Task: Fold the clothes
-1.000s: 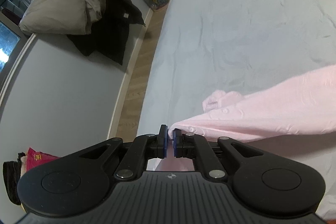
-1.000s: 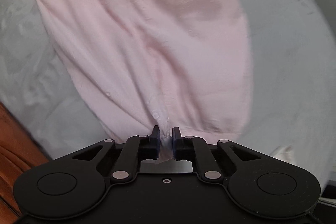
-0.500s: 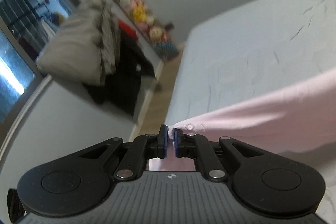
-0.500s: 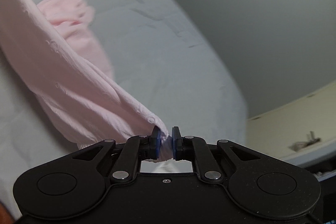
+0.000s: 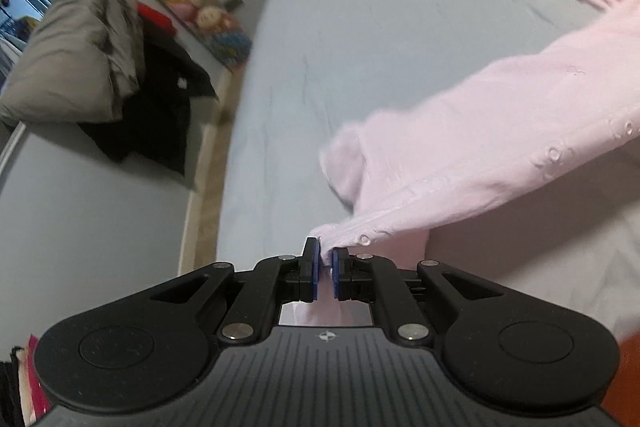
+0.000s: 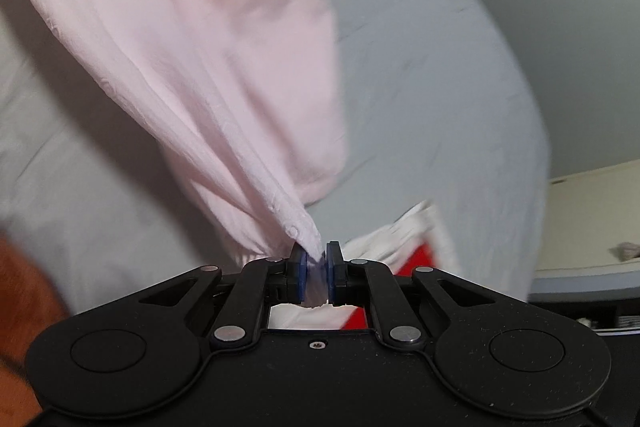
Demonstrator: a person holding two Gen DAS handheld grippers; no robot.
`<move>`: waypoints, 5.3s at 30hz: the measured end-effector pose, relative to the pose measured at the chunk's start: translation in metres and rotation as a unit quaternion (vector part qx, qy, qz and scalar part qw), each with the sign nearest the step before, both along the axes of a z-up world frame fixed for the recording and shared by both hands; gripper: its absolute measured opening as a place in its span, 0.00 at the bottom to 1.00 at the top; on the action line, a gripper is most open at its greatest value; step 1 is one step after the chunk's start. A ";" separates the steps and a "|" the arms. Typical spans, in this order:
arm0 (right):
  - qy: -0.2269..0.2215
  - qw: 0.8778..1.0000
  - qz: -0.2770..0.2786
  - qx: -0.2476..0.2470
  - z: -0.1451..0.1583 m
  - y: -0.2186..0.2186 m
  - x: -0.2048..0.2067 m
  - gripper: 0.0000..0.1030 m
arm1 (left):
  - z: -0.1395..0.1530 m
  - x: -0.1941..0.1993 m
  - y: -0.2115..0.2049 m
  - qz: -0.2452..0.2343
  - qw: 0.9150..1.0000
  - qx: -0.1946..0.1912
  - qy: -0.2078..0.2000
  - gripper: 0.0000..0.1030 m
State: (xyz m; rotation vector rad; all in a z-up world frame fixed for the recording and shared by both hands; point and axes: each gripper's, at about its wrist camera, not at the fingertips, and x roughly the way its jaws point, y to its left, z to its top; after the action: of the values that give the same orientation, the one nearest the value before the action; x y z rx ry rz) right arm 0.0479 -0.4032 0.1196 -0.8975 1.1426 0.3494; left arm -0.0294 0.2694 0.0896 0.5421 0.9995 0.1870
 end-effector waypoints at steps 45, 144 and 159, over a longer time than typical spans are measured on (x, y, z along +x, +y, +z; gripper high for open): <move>0.051 0.991 -0.033 0.122 -0.051 0.064 -0.007 0.32 | -0.040 0.057 -0.011 0.042 0.978 -0.177 0.102 0.34; 0.122 0.955 -0.064 0.262 -0.090 0.001 0.181 0.04 | -0.098 0.421 -0.337 -0.011 0.931 -0.341 0.133 0.03; 0.261 0.932 0.038 0.250 -0.066 0.039 0.073 0.04 | -0.065 0.283 -0.266 -0.049 0.933 -0.285 0.214 0.03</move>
State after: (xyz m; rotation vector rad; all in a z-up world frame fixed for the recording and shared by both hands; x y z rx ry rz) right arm 0.1209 -0.3647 0.0539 -0.3979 1.4125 0.9392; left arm 0.2537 0.0038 0.0242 0.0909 1.3796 -0.3232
